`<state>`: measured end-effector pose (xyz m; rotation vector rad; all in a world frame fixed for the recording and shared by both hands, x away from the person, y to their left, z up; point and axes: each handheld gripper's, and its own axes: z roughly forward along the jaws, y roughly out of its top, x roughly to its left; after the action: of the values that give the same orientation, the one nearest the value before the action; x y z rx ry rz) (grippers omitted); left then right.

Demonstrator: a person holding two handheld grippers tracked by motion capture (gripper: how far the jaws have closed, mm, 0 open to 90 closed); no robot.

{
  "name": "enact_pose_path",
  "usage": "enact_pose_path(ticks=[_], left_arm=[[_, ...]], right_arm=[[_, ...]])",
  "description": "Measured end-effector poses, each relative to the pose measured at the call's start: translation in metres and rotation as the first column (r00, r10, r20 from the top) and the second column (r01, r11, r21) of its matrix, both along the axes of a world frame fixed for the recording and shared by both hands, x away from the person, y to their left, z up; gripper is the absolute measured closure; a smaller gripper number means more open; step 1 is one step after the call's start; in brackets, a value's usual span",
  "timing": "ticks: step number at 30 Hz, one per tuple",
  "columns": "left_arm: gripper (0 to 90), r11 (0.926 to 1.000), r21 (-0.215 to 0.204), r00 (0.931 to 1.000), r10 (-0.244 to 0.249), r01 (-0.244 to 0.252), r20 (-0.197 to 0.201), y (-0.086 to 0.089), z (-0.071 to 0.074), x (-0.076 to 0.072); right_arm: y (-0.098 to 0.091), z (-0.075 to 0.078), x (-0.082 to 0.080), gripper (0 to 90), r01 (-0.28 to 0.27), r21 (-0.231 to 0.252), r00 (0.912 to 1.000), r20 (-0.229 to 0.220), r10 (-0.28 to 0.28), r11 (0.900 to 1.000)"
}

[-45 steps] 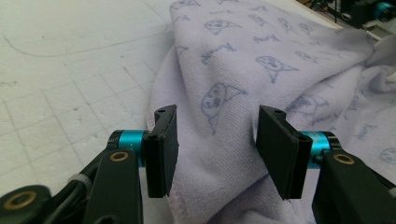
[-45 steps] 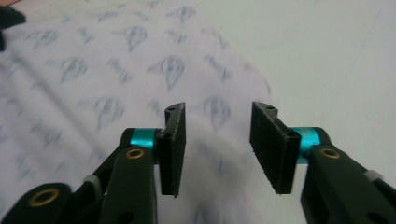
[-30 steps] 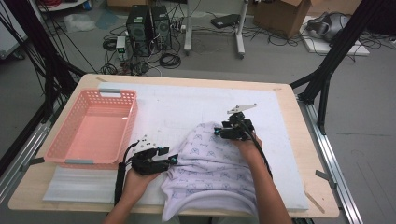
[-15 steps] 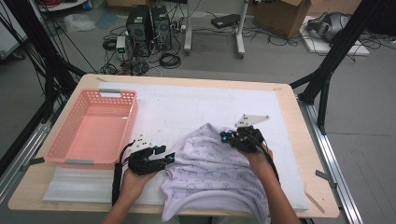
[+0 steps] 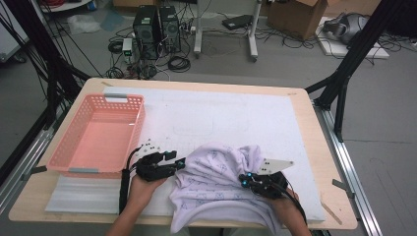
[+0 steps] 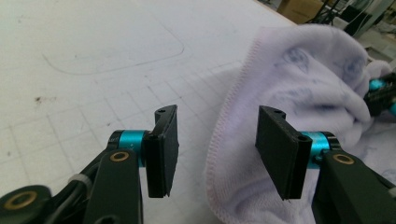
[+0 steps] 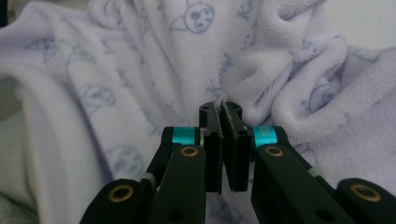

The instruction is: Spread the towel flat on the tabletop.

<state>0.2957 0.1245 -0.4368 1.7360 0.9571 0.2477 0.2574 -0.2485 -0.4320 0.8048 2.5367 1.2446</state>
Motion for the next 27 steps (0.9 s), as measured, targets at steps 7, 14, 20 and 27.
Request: enact_pose_path(ticks=[7, 14, 20, 27], left_arm=[[46.2, 0.9983, -0.024, 0.9982, -0.055, 0.054, -0.026, -0.025, 0.014, 0.02], [41.9, 0.9841, 0.037, 0.9824, -0.17, 0.173, -0.076, -0.073, 0.02, 0.038], [82.9, 0.9677, 0.163, 0.9808, -0.185, 0.193, -0.064, -0.093, 0.009, 0.031], [84.7, 0.9666, 0.171, 0.981, -0.194, 0.191, 0.0, -0.082, 0.018, 0.021]], right_arm=[[-0.006, -0.006, -0.007, 87.0, 0.002, -0.007, 0.9999, -0.015, -0.002, 1.0], [0.0, -0.008, -0.006, 86.6, 0.014, -0.022, 0.9999, 0.0, -0.014, 0.9997], [-0.004, -0.003, -0.004, 70.1, 0.018, 0.036, 0.9997, -0.014, -0.018, 0.9992], [-0.028, 0.045, 0.038, 54.8, 0.242, 0.101, 0.9645, 0.083, -0.251, 0.965]])
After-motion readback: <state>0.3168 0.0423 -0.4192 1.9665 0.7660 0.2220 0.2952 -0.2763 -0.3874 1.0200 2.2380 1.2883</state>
